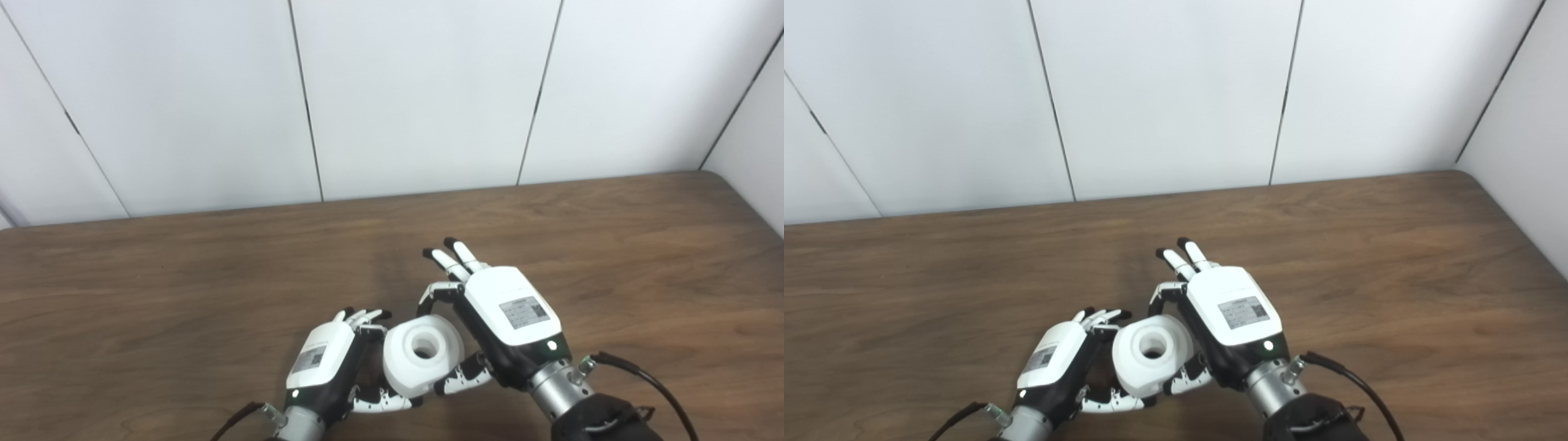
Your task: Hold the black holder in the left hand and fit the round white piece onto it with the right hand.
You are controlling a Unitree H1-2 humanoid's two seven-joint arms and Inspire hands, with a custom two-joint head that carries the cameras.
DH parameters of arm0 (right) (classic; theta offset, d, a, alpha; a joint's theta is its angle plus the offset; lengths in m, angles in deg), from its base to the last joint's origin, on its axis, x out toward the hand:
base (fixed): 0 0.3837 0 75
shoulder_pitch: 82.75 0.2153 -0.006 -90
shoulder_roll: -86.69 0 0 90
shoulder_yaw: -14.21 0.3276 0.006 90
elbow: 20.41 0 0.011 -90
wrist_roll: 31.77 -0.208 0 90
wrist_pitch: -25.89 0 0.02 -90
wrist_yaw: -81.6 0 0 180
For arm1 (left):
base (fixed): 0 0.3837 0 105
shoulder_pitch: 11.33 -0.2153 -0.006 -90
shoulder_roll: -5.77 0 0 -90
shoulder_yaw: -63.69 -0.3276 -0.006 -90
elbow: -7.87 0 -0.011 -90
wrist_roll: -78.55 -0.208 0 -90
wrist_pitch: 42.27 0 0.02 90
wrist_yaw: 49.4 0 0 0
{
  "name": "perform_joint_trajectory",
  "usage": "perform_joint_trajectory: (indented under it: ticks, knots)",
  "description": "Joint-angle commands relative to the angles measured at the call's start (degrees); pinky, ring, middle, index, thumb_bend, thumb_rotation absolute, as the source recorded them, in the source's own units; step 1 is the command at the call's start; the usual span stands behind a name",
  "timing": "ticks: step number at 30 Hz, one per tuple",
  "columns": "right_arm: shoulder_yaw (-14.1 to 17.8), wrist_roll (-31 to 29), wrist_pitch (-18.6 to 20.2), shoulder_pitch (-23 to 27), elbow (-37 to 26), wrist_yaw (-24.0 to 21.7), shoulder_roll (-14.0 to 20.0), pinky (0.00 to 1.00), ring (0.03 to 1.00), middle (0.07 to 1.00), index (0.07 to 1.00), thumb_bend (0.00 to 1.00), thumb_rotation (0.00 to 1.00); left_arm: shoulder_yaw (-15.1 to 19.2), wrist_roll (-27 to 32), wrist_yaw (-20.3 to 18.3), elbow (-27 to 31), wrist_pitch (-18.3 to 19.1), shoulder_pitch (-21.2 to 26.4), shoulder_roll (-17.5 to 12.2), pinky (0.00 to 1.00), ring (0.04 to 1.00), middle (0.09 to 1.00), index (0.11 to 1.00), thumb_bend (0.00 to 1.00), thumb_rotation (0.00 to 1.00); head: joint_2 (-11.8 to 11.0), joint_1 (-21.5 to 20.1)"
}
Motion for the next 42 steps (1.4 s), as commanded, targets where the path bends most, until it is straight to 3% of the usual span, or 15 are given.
perform_joint_trajectory:
  ticks: [1, 13, 24, 42]
  knots:
    - [0.56, -0.13, 0.09, 0.35, -0.91, 0.93, -0.21, 0.85, 1.0, 0.94, 0.48, 0.51, 0.14, 0.2, -0.15, 1.47, 2.0, -1.08, 1.2, 0.45, 1.0, 0.916, 0.877, 0.482, 0.52, 0.05, 0.08, 0.04]
    - [0.69, -0.31, -0.24, -0.54, -2.62, 0.77, -0.39, 0.93, 1.0, 0.945, 0.481, 0.51, 0.14, 0.11, -0.49, 1.58, 2.07, -0.77, 1.19, 0.7, 1.0, 0.914, 0.877, 0.482, 0.51, 0.05, 0.22, 0.73]
    - [0.25, -1.19, -0.65, -0.76, -3.59, 0.23, -0.41, 0.91, 1.0, 0.944, 0.48, 0.51, 0.14, -0.21, -1.1, 1.58, 1.95, -0.45, 1.3, 1.1, 1.0, 0.912, 0.873, 0.482, 0.52, 0.05, 0.23, 2.04]
    - [-2.4, -0.98, -1.09, 0.35, -3.52, -0.95, -1.63, 0.98, 1.0, 0.955, 0.479, 0.51, 0.14, -0.51, -1.49, 0.64, 2.1, -0.04, 1.61, 1.33, 1.0, 0.925, 0.887, 0.482, 0.51, 0.05, 0.38, 3.17]
